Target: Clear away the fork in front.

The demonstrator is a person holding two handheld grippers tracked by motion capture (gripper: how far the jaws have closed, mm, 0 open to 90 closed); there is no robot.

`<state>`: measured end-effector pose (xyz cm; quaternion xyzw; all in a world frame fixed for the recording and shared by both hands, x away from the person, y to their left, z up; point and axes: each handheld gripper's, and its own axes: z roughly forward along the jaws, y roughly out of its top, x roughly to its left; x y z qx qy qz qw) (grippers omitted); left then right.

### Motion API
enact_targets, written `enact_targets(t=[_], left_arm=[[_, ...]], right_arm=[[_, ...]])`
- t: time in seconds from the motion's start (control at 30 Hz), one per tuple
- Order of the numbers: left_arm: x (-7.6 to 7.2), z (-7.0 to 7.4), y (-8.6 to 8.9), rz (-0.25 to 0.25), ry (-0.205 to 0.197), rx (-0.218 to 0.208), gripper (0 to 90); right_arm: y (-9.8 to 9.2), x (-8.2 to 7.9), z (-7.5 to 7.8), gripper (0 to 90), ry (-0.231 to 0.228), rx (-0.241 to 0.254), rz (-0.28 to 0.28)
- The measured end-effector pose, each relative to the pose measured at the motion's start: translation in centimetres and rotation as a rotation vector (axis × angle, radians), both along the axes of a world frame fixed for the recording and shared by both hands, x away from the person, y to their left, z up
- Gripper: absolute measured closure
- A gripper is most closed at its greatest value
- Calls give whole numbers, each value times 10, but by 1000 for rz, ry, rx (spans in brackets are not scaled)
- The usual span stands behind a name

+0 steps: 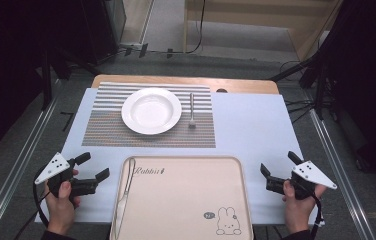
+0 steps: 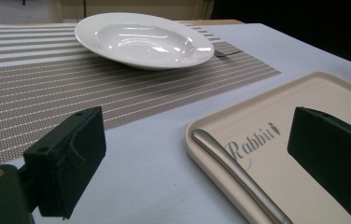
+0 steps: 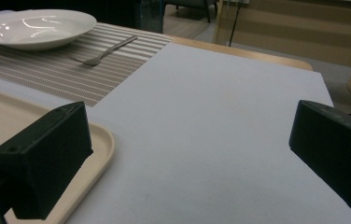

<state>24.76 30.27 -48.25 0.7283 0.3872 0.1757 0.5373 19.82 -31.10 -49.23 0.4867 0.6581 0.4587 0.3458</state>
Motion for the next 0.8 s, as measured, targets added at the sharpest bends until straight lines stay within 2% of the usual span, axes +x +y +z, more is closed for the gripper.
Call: enact_targets(t=[0.2, 0.5, 0.6, 0.67, 0.8], left_arm=[[0, -2, 2, 1, -10, 12, 42], [2, -6, 8, 20, -19, 19, 42], [2, -9, 9, 33, -17, 10, 42], [0, -9, 10, 40, -29, -8, 42], [0, -10, 10, 41, -39, -15, 42]], right_arm=[[-1, 4, 9, 0, 18, 45, 30], [11, 18, 19, 0, 35, 24, 66], [16, 23, 22, 0, 40, 22, 81], [19, 27, 25, 0, 40, 17, 88], [25, 34, 29, 0, 42, 11, 98]])
